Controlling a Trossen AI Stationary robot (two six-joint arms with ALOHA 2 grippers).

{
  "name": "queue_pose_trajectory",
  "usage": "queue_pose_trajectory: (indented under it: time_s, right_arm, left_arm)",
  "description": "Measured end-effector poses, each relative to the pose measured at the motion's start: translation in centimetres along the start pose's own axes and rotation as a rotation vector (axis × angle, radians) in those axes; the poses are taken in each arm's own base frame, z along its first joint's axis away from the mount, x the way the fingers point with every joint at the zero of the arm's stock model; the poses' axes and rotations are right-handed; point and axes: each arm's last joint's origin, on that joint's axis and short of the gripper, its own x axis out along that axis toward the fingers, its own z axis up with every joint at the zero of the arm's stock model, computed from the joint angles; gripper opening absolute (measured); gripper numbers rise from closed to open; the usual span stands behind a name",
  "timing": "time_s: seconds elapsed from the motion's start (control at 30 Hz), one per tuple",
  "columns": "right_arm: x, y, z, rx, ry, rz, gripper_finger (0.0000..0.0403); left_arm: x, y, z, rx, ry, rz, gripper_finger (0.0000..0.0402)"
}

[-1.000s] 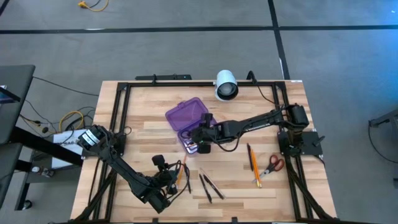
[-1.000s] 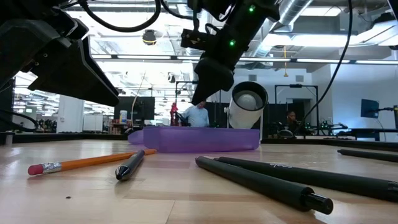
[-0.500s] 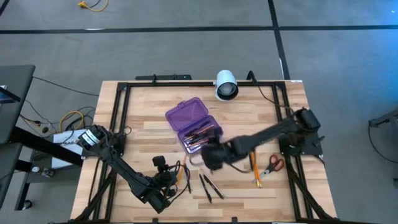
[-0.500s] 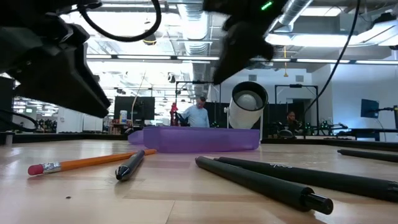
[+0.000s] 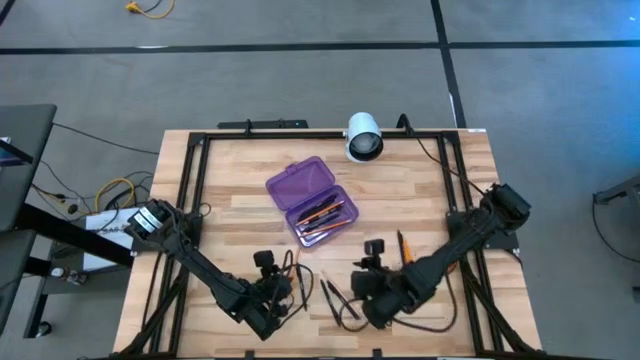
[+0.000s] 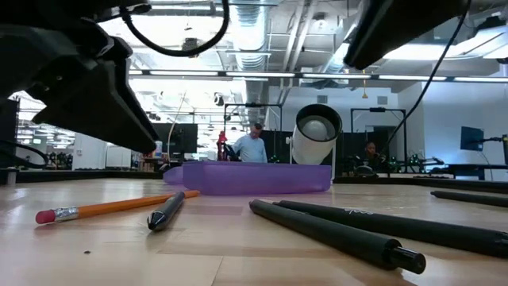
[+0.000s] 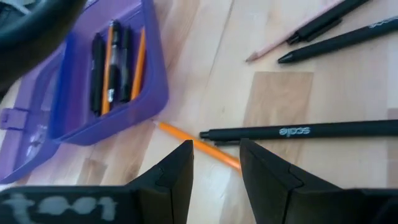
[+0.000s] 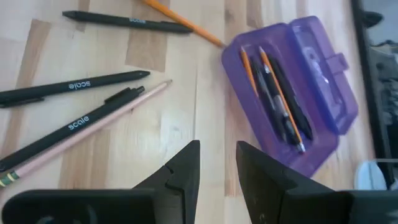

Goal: Pick & place school supplies into a supply box
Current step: Put the orange pencil into the purple supply box

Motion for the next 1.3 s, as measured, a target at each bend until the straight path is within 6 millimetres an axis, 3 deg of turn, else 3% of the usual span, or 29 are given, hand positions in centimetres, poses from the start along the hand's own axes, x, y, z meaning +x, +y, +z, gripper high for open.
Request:
queue_pose_trajectory:
  time_s: [0.33,0.53,0.63,0.83,1.17,1.3]
  right_arm:
    - [-2.2,2.2,-1.5,-0.029,-0.023,-0.032,0.01]
    - [-2.8,2.7,-2.0,-0.017,-0.017,-0.031,0.01]
    - [-2.9,2.7,-2.2,-0.008,-0.008,-0.039,0.01]
    - [-2.8,2.7,-2.2,-0.007,-0.007,-0.042,0.01]
    - [-2.8,2.7,-2.2,-0.004,-0.007,-0.042,0.01]
    - [-2.9,2.8,-2.3,-0.007,-0.009,-0.041,0.01]
  left_arm:
    - [1.1,-0.8,1.7,0.314,0.006,-0.274,0.0121]
    - [2.2,0.1,3.1,0.425,0.044,-0.348,0.0121]
    - [3.0,1.0,3.5,0.418,0.091,-0.334,0.0121]
    - [4.1,2.2,3.6,0.248,0.2,-0.336,0.0121]
    - [3.6,2.1,2.8,0.175,0.272,-0.327,0.0121]
    - [3.6,1.9,1.6,0.159,0.302,-0.321,0.0121]
